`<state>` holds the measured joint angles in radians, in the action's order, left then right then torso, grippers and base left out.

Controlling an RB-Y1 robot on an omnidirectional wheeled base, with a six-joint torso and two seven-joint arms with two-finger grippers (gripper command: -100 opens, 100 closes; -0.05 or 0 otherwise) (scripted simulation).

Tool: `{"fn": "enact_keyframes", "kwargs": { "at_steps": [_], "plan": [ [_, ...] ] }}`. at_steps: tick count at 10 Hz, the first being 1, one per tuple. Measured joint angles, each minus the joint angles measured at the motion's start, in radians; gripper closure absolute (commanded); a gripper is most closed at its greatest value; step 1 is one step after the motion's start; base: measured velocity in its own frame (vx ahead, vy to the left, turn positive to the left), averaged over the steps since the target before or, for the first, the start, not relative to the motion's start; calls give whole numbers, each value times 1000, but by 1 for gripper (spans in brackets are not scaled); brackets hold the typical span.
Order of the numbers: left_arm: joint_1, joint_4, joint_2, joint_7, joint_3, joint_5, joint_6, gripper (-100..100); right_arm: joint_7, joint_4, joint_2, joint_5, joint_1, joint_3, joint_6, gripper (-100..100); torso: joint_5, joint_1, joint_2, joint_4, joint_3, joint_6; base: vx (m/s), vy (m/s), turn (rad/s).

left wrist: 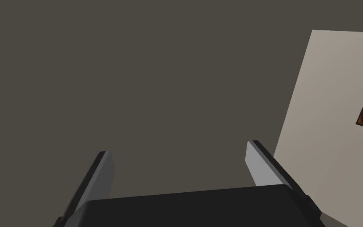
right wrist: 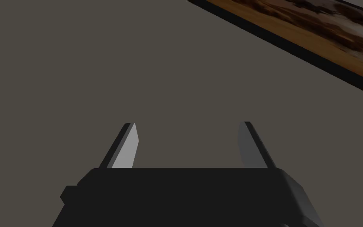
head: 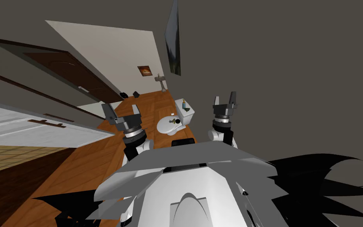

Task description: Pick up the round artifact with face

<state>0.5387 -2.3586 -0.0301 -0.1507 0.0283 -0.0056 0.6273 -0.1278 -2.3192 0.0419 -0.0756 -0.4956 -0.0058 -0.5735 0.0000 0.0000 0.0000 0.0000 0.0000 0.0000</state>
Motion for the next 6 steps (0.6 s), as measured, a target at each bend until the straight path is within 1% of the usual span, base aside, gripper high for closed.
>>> {"fn": "enact_keyframes", "kwargs": {
  "at_steps": [1,2,3,5,6],
  "plan": [
    [0,0,0,0,0,0,0,0,4,8,17,11,14,16,2,-100,1,4,1,0,0,0,-60,101,103],
    [0,0,0,0,0,0,0,0,7,12,39,22,20,36,1,-100,1,6,3,1,2,0,-86,118,102],
    [0,0,0,0,0,0,0,0,12,17,58,38,29,60,0,-100,2,8,5,1,3,0,-90,140,110],
    [0,0,0,0,0,0,0,0,20,62,106,70,74,106,-9,-100,2,11,6,1,3,0,-100,173,140],
    [0,0,0,0,0,0,0,0,21,80,137,88,80,132,-25,-100,3,12,7,2,4,0,-97,161,143]
  ]
}}
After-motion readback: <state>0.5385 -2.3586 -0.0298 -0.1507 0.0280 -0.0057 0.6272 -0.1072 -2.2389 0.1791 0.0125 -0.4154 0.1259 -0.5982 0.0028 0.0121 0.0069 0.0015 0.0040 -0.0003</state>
